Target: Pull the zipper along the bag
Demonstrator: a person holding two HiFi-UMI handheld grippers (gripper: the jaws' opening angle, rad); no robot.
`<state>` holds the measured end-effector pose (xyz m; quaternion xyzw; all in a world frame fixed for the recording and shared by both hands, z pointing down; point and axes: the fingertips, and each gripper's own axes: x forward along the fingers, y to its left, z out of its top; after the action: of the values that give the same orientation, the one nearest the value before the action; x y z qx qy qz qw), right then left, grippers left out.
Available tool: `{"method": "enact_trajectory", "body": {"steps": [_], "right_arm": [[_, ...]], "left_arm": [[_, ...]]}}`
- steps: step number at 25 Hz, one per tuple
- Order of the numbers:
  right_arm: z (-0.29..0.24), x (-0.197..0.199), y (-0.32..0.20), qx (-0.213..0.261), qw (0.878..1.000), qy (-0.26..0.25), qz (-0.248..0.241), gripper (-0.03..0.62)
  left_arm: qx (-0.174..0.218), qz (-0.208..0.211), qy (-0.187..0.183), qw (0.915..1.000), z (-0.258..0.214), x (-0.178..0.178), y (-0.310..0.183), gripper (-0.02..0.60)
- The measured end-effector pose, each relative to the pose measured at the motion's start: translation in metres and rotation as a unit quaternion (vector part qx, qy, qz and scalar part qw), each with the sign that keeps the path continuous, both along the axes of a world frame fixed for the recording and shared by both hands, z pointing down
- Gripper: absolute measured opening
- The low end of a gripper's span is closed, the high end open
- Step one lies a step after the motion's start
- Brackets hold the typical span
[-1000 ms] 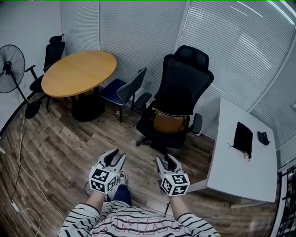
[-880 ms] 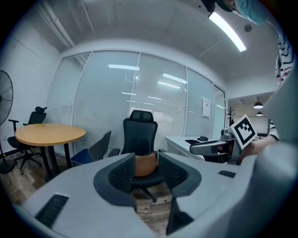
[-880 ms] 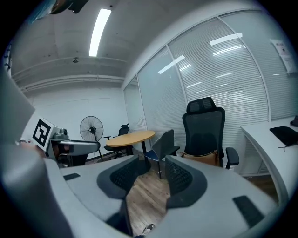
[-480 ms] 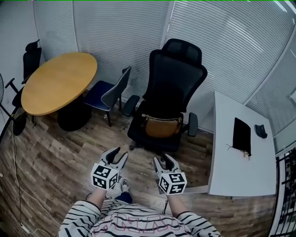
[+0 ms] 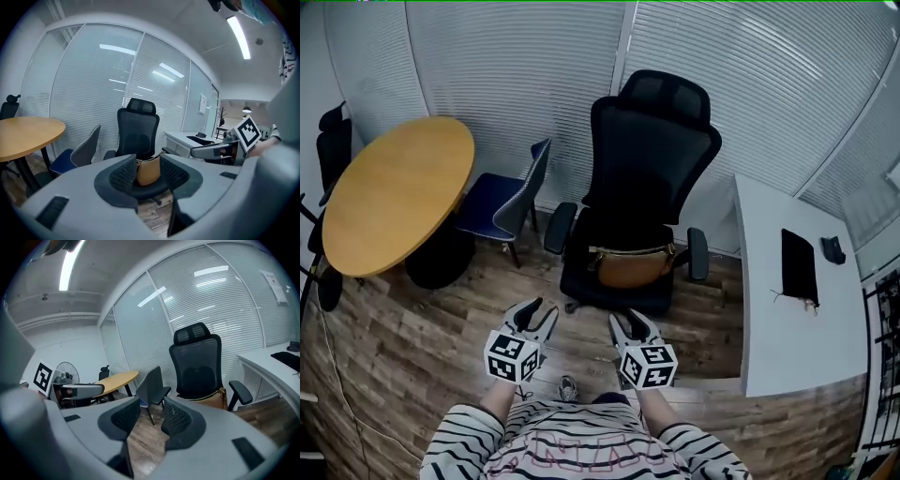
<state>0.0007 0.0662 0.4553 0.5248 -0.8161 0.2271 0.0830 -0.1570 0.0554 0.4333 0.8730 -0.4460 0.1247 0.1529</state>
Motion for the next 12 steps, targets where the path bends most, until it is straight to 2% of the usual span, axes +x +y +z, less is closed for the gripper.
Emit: {"method": "enact_trajectory", "body": {"steps": [12], "right_arm": [[0.037, -0.003, -0.067, -0.036, 0.999, 0.000, 0.013, 0.169]], "left_arm": [[-0.027, 0.006, 0.009, 0.9996, 0.038, -0.004, -0.057, 0.133]]}}
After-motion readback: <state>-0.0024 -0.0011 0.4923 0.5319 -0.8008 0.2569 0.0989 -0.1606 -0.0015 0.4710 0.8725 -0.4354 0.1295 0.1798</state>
